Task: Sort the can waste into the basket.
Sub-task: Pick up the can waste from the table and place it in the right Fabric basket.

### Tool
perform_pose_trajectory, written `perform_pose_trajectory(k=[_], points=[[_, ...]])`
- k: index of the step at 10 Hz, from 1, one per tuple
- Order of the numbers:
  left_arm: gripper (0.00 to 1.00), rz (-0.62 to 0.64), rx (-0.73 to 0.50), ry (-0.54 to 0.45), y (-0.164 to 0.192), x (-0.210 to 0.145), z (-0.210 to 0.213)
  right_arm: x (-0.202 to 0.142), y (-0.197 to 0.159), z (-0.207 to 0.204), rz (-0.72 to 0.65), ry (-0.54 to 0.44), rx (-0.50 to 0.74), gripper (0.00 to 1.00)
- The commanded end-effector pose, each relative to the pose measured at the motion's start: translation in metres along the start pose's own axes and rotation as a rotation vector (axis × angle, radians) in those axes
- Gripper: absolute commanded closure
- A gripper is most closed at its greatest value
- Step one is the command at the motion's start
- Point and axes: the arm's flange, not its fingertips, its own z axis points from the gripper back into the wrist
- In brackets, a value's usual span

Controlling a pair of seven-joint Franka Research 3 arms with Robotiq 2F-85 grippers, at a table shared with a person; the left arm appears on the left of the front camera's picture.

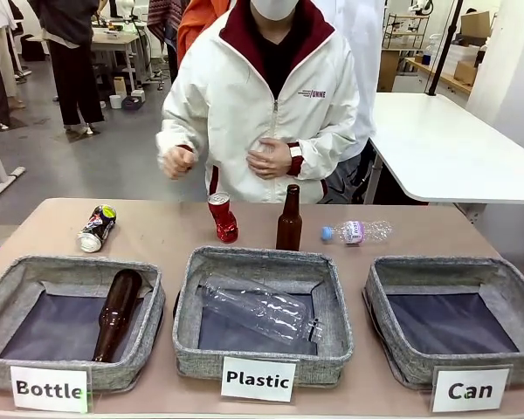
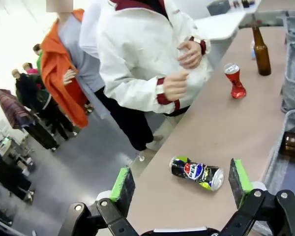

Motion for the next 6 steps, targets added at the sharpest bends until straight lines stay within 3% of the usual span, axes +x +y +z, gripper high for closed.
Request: perform_pose_trajectory(k=[1,3,6], points=[[0.0,0.019,-0.027,0.019,0.013,-0.003,-0.008,0.002,0.0,0.0,0.026,-0.019,0.021,0.0],[0.0,0.001,0.011,0.009,0.002,0.022,-0.077,0.002,0.0,0.0,0.026,-0.019,0.021,0.0],[0.0,-0.101,-0.352,0.036,-0.014,0.06,-0.217,0.002,0.0,0.0,0.026,-0.019,0.021,0.0]])
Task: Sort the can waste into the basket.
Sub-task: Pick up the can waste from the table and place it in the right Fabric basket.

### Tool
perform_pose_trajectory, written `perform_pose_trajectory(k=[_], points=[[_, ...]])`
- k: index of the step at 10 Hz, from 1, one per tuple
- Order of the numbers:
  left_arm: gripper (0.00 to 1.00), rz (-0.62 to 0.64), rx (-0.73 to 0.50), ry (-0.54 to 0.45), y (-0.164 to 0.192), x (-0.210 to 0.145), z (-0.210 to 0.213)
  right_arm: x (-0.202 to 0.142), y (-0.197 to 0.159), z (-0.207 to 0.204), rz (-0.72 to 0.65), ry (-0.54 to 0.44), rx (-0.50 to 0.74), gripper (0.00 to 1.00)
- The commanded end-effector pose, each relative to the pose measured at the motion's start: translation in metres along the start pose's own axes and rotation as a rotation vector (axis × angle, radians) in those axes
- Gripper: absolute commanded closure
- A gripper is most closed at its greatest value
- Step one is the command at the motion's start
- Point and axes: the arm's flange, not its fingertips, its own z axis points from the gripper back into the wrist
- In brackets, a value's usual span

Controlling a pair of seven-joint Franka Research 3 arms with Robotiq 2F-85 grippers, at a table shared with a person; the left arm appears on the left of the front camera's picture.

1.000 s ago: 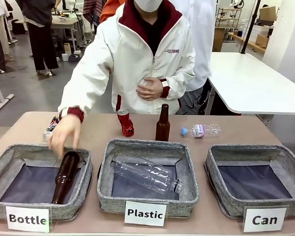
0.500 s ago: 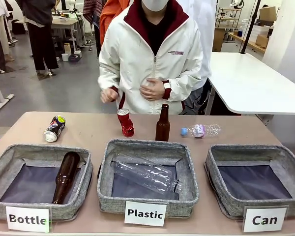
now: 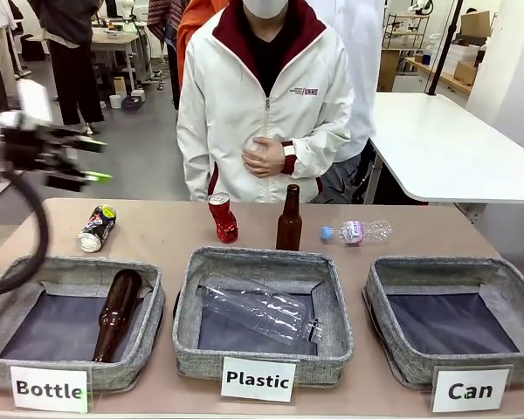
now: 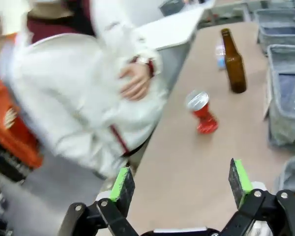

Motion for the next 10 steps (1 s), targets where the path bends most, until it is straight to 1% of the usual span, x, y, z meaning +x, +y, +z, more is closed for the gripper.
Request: perform_pose_trajectory(k=[1,2,3,4,5,7,8,10], points=[[0.0,-0.04,-0.125,0.032,0.035,0.0,-0.048,0.002,-0.001,0.0,0.025,-0.019,0.021,0.0],[0.0,-0.044,-0.247,0.028,0.045,-0.002,-0.093,0.002,-0.001,0.0,0.025,-0.019,0.021,0.0],[0.0,-0.04,-0.27,0.05,0.054,-0.008,-0.127,0.002,-0.001,0.0,0.025,-0.019,0.021,0.0],[0.0,-0.008,-0.325,0.034,0.058,-0.015,-0.151,0.002,-0.001,0.0,0.025,-0.019,0.021,0.0],[0.0,0.014,-0.364,0.039,0.059,-0.022,-0.173,0.002,-0.001,0.0,0.025,-0.019,0.021,0.0],[0.0,0.032,-0.419,0.042,0.055,-0.037,-0.211,0.002,-0.001,0.0,0.025,-0.019,0.021,0.0],[0.0,0.048,-0.428,0.04,0.052,-0.043,-0.219,0.002,-0.001,0.0,0.025,-0.019,0.021,0.0],[0.0,0.092,-0.493,0.077,0.044,-0.064,-0.243,0.002,-0.001,0.0,0.025,-0.019,0.021,0.0]])
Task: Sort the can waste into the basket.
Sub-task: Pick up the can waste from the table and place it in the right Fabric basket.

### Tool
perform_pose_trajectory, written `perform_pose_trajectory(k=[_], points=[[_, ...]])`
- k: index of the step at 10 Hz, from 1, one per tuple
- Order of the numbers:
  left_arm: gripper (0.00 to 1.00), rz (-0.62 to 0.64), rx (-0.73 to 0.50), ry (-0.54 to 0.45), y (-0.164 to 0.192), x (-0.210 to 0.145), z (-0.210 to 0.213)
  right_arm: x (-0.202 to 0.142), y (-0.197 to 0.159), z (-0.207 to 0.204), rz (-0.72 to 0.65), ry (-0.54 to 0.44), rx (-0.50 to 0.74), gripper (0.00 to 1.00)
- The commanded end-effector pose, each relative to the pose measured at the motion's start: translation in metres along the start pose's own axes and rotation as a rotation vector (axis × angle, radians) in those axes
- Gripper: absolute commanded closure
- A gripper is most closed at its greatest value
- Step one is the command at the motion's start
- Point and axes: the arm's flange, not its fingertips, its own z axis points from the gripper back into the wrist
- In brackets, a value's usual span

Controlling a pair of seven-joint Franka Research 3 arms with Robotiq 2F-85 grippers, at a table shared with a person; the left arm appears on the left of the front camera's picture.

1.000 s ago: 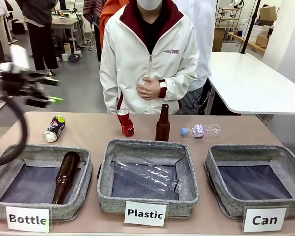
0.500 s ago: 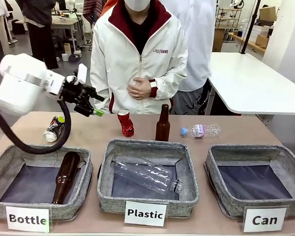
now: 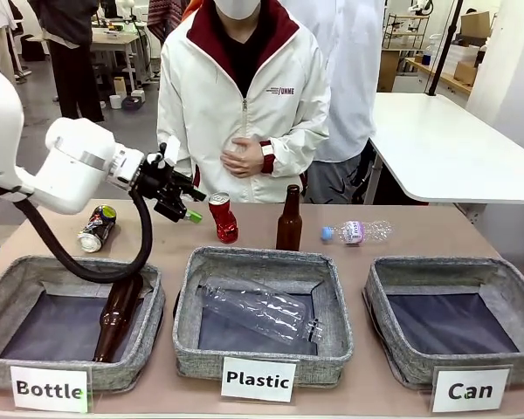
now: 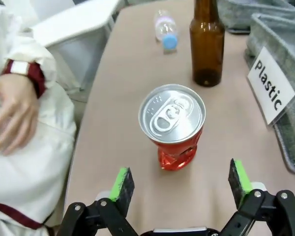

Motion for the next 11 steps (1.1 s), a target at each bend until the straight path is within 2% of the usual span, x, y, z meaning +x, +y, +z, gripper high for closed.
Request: perform_pose_trajectory(k=[1,5,10,11], points=[[0.0,0.029,-0.053,0.014,0.014,-0.004,-0.009,0.002,-0.001,-0.001,0.026,-0.018,0.021,0.0],[0.0,0.02,-0.096,-0.076,0.021,-0.005,-0.041,0.002,-0.001,-0.001,0.026,-0.018,0.021,0.0],[0.0,0.003,-0.095,-0.227,0.029,-0.002,-0.054,0.002,-0.001,-0.001,0.026,-0.018,0.021,0.0],[0.52,0.001,-0.122,-0.239,0.028,-0.003,-0.055,0.002,-0.001,-0.001,0.026,-0.018,0.021,0.0]])
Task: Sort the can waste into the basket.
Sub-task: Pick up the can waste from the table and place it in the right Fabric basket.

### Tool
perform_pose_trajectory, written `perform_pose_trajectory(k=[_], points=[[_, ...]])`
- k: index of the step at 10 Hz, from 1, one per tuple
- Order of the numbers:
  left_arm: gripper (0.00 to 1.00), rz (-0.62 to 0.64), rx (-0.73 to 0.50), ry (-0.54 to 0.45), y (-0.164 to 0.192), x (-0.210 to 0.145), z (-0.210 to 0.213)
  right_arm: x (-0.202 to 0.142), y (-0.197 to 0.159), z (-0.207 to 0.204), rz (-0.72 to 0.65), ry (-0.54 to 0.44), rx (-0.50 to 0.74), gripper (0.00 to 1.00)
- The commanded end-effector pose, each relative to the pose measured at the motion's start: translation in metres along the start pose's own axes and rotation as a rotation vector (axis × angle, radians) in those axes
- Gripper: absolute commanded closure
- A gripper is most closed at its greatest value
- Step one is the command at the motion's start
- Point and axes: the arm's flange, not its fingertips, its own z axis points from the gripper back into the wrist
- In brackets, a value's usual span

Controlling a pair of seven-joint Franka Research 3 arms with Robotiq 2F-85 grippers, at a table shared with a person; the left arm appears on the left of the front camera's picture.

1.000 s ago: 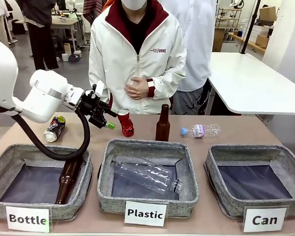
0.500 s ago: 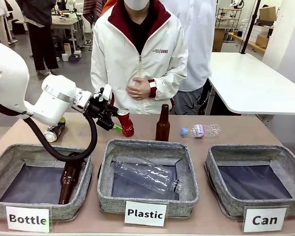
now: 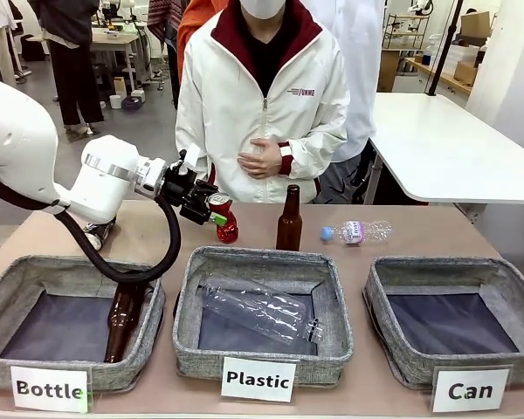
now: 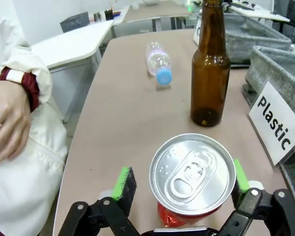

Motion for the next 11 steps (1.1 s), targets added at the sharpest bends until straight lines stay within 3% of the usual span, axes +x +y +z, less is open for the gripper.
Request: perform_pose_trajectory(k=[1,2,4,5,7,11], points=[[0.58,-0.015,-0.022,-0.045,0.004,-0.003,0.0,0.002,-0.001,-0.001,0.026,-0.018,0.021,0.0],[1.0,-0.016,-0.031,-0.04,0.004,-0.003,-0.001,0.002,-0.001,-0.001,0.026,-0.018,0.021,0.0],[1.0,-0.019,-0.037,-0.048,0.003,-0.004,-0.001,0.002,-0.001,-0.001,0.026,-0.018,0.021,0.0],[0.84,-0.032,-0.031,-0.065,0.0,-0.001,0.003,0.002,-0.001,-0.001,0.026,-0.018,0.021,0.0],[1.0,-0.077,0.006,-0.098,-0.016,0.014,0.029,0.002,-0.001,-0.001,0.026,-0.018,0.021,0.0],[1.0,-0.135,0.051,-0.106,-0.094,0.042,0.138,0.002,-0.001,-0.001,0.026,-0.018,0.021,0.0]])
